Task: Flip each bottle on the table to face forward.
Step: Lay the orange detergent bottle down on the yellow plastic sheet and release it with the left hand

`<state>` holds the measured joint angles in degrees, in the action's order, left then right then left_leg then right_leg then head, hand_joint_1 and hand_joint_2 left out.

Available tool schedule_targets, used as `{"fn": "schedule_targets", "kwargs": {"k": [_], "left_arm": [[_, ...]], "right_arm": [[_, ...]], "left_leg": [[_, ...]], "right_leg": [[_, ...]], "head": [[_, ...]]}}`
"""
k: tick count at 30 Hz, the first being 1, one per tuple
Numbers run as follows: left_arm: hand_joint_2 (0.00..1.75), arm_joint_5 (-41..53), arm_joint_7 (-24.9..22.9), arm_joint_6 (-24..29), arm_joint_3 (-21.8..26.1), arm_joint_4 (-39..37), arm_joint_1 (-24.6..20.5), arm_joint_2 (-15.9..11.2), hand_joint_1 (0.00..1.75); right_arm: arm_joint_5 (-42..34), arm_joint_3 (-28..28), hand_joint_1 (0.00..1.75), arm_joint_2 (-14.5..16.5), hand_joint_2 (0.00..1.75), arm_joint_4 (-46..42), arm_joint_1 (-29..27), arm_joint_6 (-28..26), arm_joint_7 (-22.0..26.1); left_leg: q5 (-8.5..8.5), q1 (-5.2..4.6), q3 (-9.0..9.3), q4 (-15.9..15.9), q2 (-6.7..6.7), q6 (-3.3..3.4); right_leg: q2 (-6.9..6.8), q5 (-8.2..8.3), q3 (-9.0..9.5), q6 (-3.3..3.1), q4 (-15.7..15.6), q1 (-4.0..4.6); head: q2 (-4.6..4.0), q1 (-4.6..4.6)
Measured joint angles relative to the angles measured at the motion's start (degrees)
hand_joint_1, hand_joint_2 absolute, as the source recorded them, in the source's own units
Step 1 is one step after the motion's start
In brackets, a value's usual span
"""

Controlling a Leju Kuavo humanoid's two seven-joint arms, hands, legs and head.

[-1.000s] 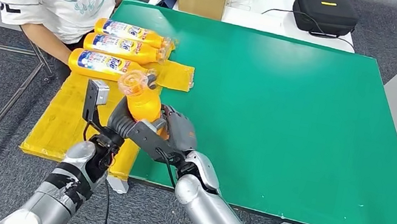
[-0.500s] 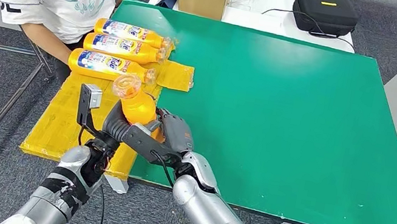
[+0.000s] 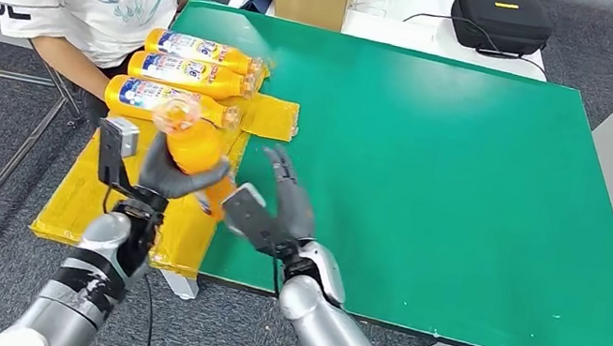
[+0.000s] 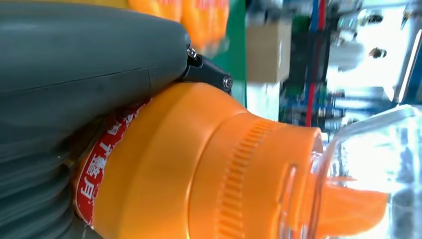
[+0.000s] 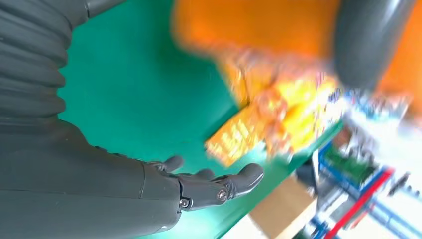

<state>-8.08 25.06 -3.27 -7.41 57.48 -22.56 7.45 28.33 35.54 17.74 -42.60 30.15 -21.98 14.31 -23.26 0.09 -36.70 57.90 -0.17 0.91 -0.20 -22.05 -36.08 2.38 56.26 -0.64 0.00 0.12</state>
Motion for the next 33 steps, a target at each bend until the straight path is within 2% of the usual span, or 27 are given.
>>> {"fn": "schedule_targets", "kwargs": {"k": [4,9,13,16,19,25,33], "left_arm": [[1.75,5.05,1.17,2.62,2.03,0.42,-0.83,-1.85,1.75],[1.75,18.99,3.19,7.89,3.68,-0.37,-2.76,-5.62,1.75],[1.75,29.54,3.85,13.03,3.19,-1.99,-4.13,-7.72,1.75],[1.75,41.6,3.52,16.75,1.14,-5.07,-5.95,-9.71,1.75],[1.75,50.68,3.26,17.95,-1.8,-9.77,-7.88,-11.7,1.75],[1.75,56.61,2.93,18.35,-6.03,-16.13,-9.99,-14.05,1.75],[1.75,66.3,1.22,17.6,-14.08,-24.01,-12.62,-16.96,1.75]], "right_arm": [[-1.01,-3.28,0.0,-1.93,1.75,-7.0,-3.09,-0.75,1.13],[-1.44,-7.25,0.0,-4.45,1.75,-15.89,-6.54,-0.96,1.81],[-1.56,-9.02,0.0,-5.56,1.75,-19.87,-7.81,-0.89,1.97],[-1.77,-10.07,0.0,-6.18,1.75,-21.88,-8.19,-0.16,2.09],[-1.92,-10.73,0.0,-6.75,1.75,-23.37,-8.22,1.14,2.14],[-2.08,-11.21,0.0,-7.55,1.75,-24.9,-8.23,2.34,2.15],[-2.82,-11.11,0.0,-7.84,1.75,-25.12,-7.32,5.45,2.07]], "left_leg": [[0.01,0.01,0.0,0.0,-0.02,0.0],[0.01,0.01,0.0,0.0,0.0,0.0],[0.01,0.0,0.0,0.0,0.0,0.0],[0.01,0.0,0.0,0.0,0.0,0.0],[0.01,0.0,0.0,0.0,0.01,0.0],[0.01,0.01,0.0,0.0,0.04,0.0],[0.01,0.01,0.0,0.0,0.02,0.0]], "right_leg": [[-0.01,-0.01,0.0,-0.01,0.01,0.01],[0.0,0.0,-0.01,-0.01,0.01,0.0],[0.0,0.0,-0.01,0.0,0.0,0.0],[0.0,0.0,0.0,0.0,0.0,0.0],[0.0,0.01,0.0,0.0,0.01,0.0],[0.02,0.01,-0.01,0.0,0.02,0.0],[0.02,0.0,-0.01,-0.01,0.02,0.0]], "head": [[0.0,0.01],[0.0,0.01],[0.0,0.01],[0.0,0.01],[0.0,0.01],[0.0,0.01],[0.0,0.01]]}}
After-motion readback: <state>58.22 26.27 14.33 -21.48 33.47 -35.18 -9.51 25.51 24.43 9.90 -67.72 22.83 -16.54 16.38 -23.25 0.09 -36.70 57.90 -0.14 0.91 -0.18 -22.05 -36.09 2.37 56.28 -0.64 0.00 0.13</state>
